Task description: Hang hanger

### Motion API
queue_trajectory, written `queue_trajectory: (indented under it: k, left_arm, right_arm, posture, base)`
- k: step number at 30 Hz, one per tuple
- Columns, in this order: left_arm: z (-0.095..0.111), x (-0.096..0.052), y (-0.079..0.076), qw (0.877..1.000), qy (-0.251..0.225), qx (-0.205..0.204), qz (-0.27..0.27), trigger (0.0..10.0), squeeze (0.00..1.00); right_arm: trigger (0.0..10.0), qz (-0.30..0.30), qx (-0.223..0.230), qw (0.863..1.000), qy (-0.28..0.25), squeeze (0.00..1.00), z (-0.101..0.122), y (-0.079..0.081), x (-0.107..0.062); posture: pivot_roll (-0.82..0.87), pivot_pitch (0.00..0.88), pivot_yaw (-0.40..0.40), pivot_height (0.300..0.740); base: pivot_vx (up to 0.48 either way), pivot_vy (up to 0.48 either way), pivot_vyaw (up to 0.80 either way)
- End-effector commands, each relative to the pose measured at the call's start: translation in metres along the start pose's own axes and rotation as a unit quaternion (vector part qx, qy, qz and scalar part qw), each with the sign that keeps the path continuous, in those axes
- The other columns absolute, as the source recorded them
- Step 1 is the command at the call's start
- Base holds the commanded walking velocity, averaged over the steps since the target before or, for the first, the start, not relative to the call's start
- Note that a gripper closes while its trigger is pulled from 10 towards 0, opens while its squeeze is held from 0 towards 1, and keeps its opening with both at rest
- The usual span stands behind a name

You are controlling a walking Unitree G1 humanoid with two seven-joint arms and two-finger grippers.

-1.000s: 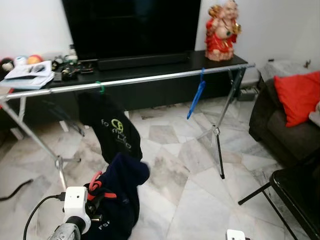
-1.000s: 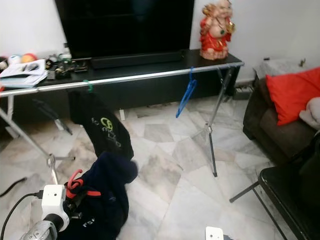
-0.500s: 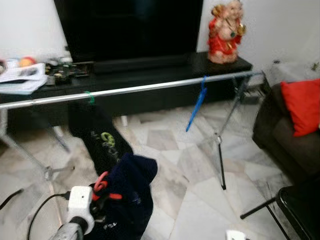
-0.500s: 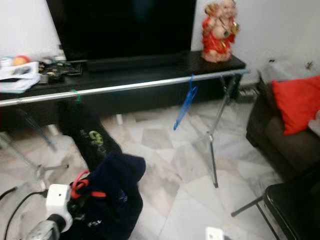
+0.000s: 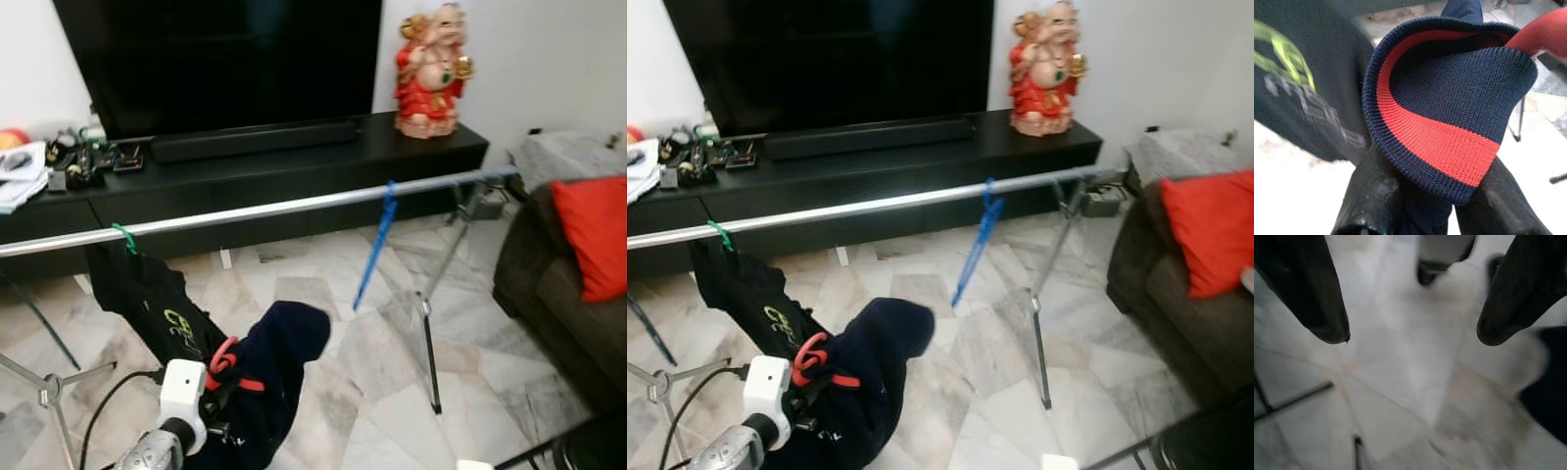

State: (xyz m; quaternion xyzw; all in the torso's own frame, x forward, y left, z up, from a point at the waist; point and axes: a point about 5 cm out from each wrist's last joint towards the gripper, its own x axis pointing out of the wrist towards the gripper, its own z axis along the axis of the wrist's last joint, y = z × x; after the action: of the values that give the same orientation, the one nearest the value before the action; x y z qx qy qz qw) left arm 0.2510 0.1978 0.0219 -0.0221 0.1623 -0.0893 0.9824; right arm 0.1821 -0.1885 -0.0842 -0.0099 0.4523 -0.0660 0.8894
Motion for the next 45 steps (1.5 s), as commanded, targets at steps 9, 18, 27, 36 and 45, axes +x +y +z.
queue_trajectory:
  k: [9, 18, 27, 36, 45]
  left_arm:
    - [0.014, 0.007, -0.007, 0.999, -0.017, 0.010, -0.026, 10.0, 0.00]
    - [0.017, 0.008, -0.035, 0.982, 0.016, 0.069, -0.173, 10.0, 0.00]
    - [0.040, 0.026, -0.056, 0.963, 0.008, 0.117, -0.241, 10.0, 0.00]
    - [0.064, 0.053, -0.067, 0.971, -0.013, 0.103, -0.217, 10.0, 0.00]
    - [0.088, 0.078, -0.072, 0.984, -0.030, 0.076, -0.160, 10.0, 0.00]
  right_arm:
    - [10.0, -0.011, -0.002, 1.000, 0.016, 0.00, -0.011, -0.009, -0.002]
    - [10.0, -0.011, -0.005, 1.000, 0.016, 0.00, -0.011, -0.010, -0.002]
    - [10.0, -0.014, -0.003, 1.000, 0.015, 0.00, -0.011, -0.007, -0.002]
    - [10.0, -0.017, -0.003, 1.000, 0.015, 0.00, -0.011, -0.007, -0.002]
    - [10.0, -0.018, -0.006, 1.000, 0.014, 0.00, -0.009, -0.007, -0.002]
  posture:
    - [0.06, 0.047, 0.036, 0.740]
    - [0.06, 0.044, 0.035, 0.740]
    - [0.06, 0.048, 0.035, 0.740]
    - [0.06, 0.056, 0.029, 0.740]
    - [0.06, 0.060, 0.021, 0.740]
  base:
    - [0.116, 0.000, 0.00]
    - [0.000, 0.000, 0.00]
    - [0.000, 0.000, 0.00]
    - [0.000, 0.000, 0.00]
    - [0.000, 0.000, 0.00]
